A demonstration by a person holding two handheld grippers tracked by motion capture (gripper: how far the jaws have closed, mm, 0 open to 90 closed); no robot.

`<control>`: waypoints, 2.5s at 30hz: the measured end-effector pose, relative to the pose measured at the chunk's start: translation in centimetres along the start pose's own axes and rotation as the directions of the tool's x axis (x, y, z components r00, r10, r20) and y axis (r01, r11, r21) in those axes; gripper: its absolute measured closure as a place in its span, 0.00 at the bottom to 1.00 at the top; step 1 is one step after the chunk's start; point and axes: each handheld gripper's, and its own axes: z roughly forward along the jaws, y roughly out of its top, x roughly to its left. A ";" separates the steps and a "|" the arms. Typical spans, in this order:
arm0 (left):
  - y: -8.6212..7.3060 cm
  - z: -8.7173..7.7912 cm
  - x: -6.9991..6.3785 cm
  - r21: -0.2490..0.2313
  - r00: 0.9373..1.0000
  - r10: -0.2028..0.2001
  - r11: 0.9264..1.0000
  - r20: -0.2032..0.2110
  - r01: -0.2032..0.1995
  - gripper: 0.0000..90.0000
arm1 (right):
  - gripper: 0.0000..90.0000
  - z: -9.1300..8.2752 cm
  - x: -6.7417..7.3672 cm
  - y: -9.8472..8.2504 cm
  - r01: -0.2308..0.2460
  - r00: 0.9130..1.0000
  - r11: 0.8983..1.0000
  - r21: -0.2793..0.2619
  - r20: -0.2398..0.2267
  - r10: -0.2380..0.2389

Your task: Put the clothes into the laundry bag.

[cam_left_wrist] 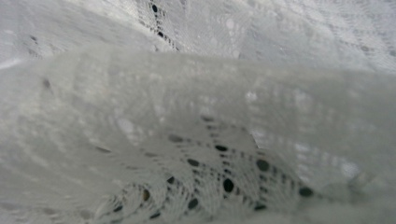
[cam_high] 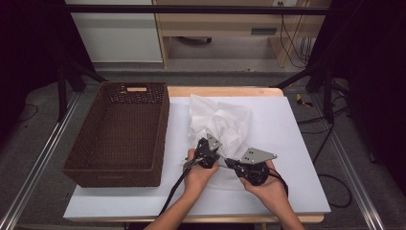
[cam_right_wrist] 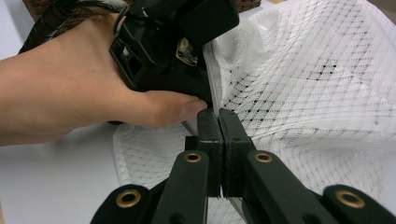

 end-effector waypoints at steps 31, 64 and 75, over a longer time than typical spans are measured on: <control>0.8 1.2 -0.1 0.005 0.999 -0.001 1.000 -0.035 0.001 1.00 | 0.99 0.1 -0.3 -0.3 -0.007 1.000 1.000 0.003 0.006 0.007; 1.3 1.3 -0.1 0.009 0.999 0.014 1.000 -0.038 -0.013 1.00 | 0.99 0.2 -1.0 -0.6 -0.036 0.999 0.999 -0.007 0.021 0.037; 0.3 -0.6 0.7 -0.015 0.999 -0.035 0.999 -0.003 0.035 1.00 | 0.99 0.2 -1.1 -0.7 -0.044 0.999 0.999 -0.003 0.029 0.044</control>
